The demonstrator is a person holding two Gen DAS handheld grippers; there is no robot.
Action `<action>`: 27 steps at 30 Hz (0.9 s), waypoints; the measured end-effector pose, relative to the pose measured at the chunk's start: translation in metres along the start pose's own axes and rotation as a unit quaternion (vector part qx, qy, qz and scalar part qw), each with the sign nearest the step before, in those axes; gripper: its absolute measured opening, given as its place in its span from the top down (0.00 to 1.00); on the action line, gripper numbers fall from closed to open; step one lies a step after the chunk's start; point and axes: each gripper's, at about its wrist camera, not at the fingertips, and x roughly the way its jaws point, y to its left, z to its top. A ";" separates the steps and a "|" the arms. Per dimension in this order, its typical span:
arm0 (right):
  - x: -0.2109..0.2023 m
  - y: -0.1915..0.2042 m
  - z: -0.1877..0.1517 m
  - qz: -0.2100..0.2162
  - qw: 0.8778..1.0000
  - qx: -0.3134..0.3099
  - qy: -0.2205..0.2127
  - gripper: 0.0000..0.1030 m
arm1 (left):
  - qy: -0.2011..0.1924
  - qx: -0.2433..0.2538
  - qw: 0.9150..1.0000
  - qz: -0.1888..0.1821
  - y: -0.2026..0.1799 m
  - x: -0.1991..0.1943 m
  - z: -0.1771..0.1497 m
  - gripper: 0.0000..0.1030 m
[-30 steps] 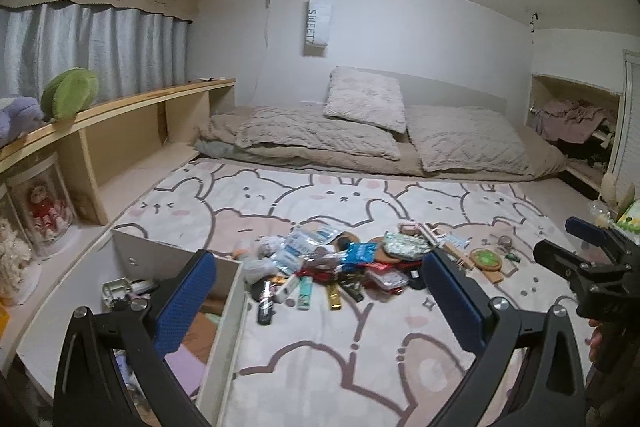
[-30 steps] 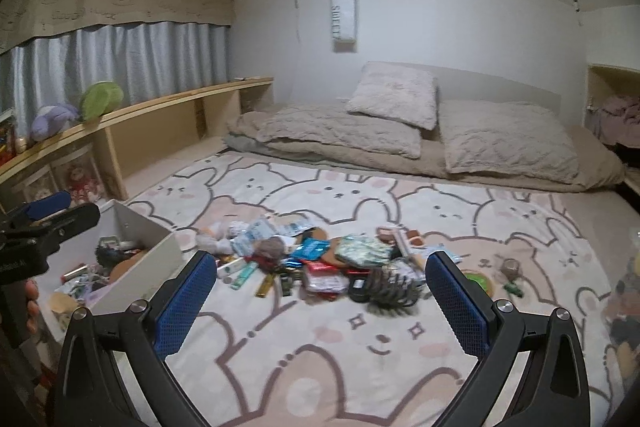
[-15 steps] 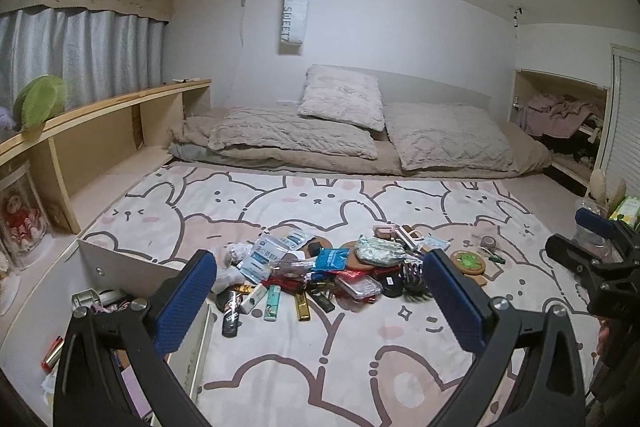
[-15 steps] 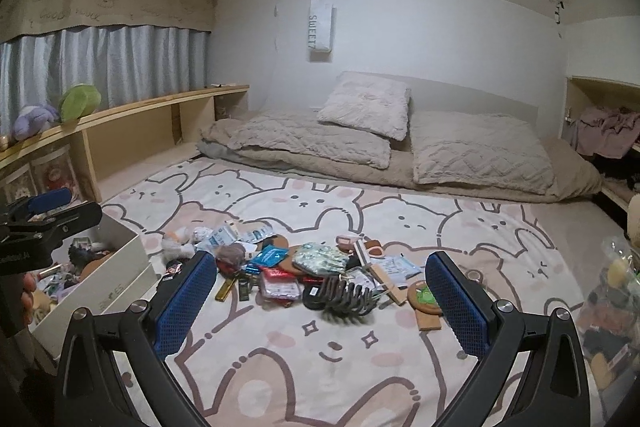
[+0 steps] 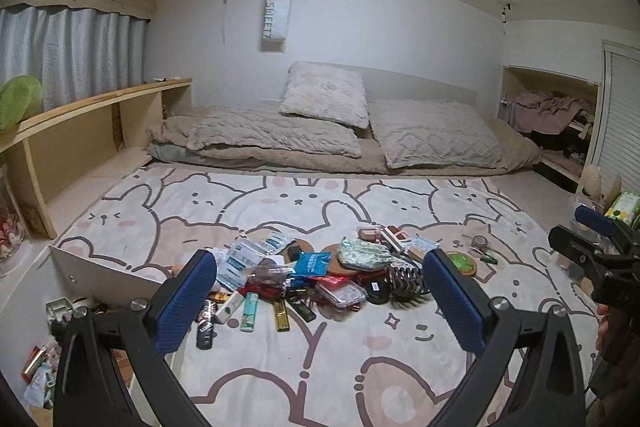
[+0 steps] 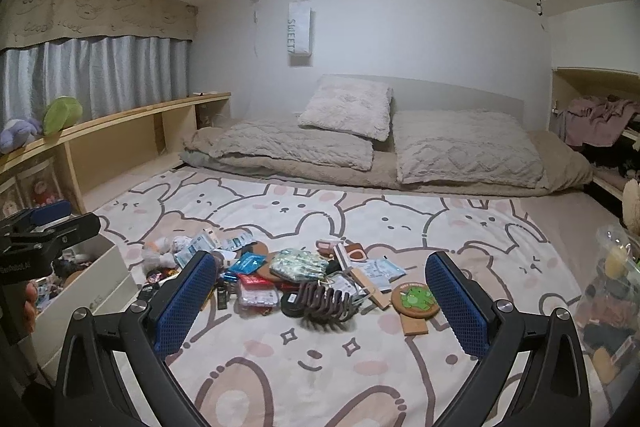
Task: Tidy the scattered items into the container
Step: 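Withdraw both open tools from the box toward the items on the bed, then lower the right tool toward the wooden board while the left tool lowers toward a gold lighter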
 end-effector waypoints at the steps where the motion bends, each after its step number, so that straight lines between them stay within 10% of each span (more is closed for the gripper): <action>1: 0.002 -0.001 -0.002 -0.002 1.000 0.000 0.000 0.00 | 0.001 -0.001 1.000 -0.002 0.000 0.003 -0.001 0.00; 27: 0.082 -0.049 -0.088 -0.040 0.997 0.029 0.065 0.00 | 0.036 0.030 0.999 0.011 0.011 0.092 -0.050 0.00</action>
